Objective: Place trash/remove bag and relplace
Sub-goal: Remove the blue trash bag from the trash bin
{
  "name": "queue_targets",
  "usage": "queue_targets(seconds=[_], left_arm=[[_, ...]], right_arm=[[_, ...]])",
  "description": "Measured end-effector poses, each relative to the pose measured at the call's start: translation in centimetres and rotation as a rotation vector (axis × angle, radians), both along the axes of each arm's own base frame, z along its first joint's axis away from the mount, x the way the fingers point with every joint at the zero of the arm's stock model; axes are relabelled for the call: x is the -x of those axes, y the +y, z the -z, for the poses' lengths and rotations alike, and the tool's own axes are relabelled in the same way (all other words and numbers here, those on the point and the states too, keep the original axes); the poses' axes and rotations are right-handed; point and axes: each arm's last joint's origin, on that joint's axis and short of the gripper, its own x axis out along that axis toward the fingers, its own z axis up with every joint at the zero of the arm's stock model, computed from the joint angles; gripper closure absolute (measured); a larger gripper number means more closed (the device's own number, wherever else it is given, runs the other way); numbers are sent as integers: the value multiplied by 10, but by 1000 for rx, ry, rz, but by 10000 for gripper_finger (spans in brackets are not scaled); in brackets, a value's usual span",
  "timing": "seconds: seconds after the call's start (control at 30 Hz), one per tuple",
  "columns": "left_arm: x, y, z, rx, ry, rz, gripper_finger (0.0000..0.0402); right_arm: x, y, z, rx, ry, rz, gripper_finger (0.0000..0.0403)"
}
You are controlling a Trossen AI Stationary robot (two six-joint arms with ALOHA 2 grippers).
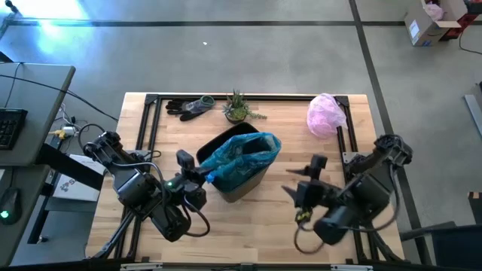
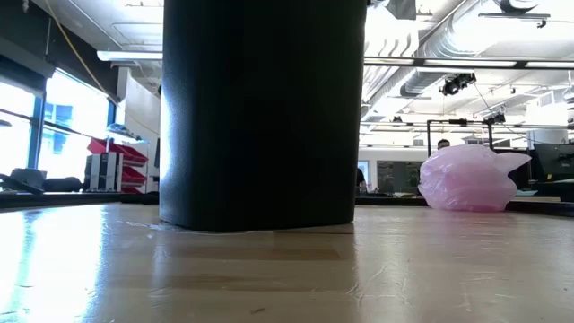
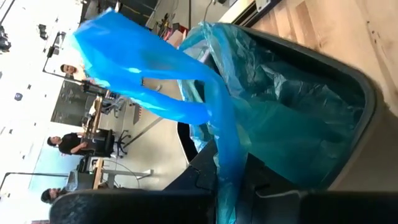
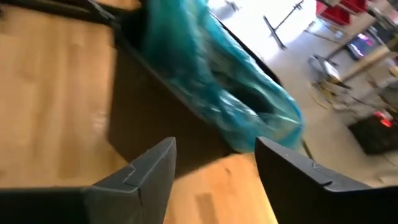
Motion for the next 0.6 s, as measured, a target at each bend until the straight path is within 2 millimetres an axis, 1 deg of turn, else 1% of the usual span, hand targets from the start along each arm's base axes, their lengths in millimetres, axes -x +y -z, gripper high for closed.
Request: queue_targets(seconds=[0.17, 0.4, 0.53, 0.6], left_arm=[[-2, -2, -1, 3, 10, 25, 402], [-3, -3, -1, 14, 2, 27, 402], [-3, -3, -1, 19, 5, 29, 402], [-3, -3, -1, 20, 6, 30, 402]], right_arm=[[-13, -23, 1, 37, 44, 66, 213], [-36, -62, 2, 23, 133, 123, 213], [-41, -85, -6, 3, 142, 127, 216], [-43, -97, -11, -41, 143, 107, 219]])
